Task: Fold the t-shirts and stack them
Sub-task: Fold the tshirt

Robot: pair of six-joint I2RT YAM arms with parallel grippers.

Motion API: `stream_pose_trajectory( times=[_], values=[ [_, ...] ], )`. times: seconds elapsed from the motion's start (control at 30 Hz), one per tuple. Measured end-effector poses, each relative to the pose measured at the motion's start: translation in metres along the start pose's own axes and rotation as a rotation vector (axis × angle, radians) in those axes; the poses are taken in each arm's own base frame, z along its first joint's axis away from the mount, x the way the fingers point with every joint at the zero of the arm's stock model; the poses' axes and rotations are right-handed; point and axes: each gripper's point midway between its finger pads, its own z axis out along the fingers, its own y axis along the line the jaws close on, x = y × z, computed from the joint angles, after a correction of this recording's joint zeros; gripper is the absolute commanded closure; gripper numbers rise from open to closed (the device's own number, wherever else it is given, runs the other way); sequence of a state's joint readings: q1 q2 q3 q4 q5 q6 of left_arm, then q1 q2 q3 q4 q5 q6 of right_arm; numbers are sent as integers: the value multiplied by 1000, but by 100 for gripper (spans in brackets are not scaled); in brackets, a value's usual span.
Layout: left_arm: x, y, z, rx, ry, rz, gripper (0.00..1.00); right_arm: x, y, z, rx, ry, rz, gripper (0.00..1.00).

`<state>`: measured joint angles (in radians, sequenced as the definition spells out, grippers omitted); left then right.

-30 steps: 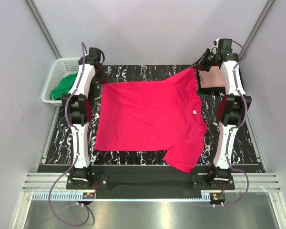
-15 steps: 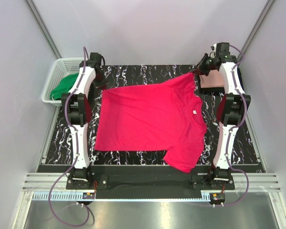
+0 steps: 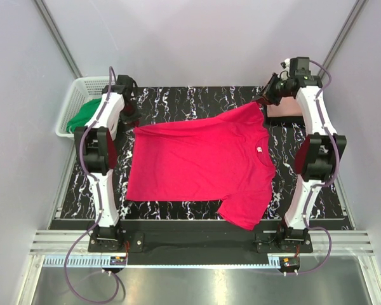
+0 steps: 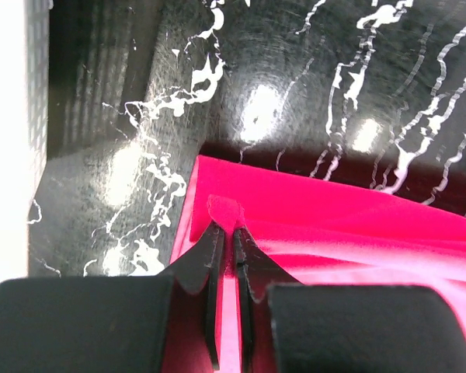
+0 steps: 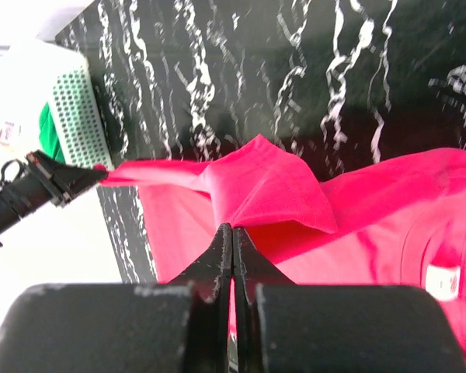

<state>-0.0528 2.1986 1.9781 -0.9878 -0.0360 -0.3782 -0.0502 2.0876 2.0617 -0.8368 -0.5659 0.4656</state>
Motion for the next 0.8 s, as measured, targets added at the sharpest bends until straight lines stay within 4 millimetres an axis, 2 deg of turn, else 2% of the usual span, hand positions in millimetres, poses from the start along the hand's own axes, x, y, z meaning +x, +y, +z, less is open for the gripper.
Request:
stream_pose_trajectory(
  times=[0.1, 0.23, 0.5, 0.67, 0.8],
  values=[
    [-1, -1, -8, 15, -16, 7, 100, 10, 9, -18, -7, -10, -15, 100],
    [5, 0, -15, 21, -15, 17, 100, 26, 9, -30, -5, -4, -15, 100],
    [19, -4, -17, 67, 26, 41, 100, 60, -18, -19, 36, 69, 39, 100],
    [30, -8, -13, 94, 60, 56, 100, 65, -23, -16, 43, 80, 47, 100],
    [50, -7, -7, 99, 114, 69, 100, 72, -24, -20, 44, 82, 49, 100]
  ],
)
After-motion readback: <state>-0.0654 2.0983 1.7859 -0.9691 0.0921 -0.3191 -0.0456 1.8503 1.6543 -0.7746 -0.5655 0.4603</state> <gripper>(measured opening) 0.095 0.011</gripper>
